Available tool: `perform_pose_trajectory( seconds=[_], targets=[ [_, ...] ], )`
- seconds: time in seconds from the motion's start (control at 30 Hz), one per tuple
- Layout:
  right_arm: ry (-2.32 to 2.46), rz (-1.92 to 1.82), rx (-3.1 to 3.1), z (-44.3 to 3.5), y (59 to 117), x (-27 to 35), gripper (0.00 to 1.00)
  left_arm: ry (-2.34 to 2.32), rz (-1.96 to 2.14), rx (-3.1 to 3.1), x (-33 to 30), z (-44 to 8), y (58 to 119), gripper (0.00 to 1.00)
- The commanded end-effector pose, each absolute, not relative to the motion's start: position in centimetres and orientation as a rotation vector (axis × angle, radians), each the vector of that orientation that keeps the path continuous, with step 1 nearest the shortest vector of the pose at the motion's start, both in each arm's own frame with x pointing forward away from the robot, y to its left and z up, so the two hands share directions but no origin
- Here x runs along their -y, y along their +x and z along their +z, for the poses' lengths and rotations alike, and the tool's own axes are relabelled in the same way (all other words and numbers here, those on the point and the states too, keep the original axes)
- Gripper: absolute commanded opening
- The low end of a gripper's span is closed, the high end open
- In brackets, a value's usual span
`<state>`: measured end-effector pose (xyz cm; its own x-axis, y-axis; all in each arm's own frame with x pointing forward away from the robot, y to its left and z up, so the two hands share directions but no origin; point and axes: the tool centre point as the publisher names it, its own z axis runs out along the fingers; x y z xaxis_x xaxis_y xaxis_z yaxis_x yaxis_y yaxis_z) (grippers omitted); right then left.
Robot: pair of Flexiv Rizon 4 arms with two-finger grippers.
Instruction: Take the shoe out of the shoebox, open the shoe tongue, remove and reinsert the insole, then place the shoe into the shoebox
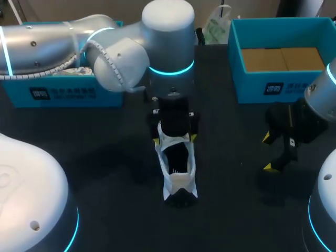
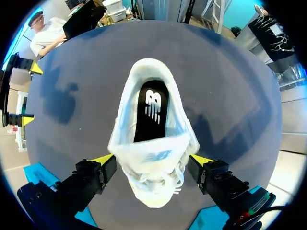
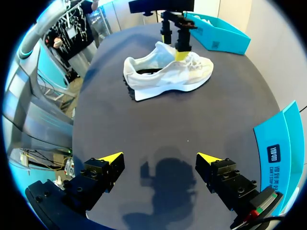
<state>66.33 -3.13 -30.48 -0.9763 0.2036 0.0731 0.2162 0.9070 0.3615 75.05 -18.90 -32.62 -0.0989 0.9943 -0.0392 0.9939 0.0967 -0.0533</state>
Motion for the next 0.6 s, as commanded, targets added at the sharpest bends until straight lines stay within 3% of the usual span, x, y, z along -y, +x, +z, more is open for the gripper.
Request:
perform_pose_trajectory(
  seconds=[0.03,0.43,0.47,0.5,0.53,0.6],
  targets=[
    [-0.335,-0.58,3.036,-30.5,66.2,3.1,1.0,-2.099,0.113,2.341,18.6,-32.1,75.7,1.0],
    [-0.335,-0.58,3.036,-30.5,66.2,3.1,1.0,-2.073,0.184,2.351,18.2,-28.8,79.5,1.0],
    [-0.335,-0.58,3.036,-30.5,66.2,3.1,1.0,-2.072,0.186,2.351,18.1,-28.6,79.8,0.83],
    [-0.335,-0.58,3.036,-30.5,66.2,3.1,1.0,-2.068,0.185,2.358,18.1,-28.3,80.1,0.55],
    [-0.335,-0.58,3.036,-30.5,66.2,3.1,1.0,-2.066,0.178,2.362,18.0,-28.0,80.3,0.46],
    [-0.335,-0.58,3.036,-30.5,66.2,3.1,1.0,-2.064,0.192,2.354,17.9,-27.6,80.6,0.41]
  ],
)
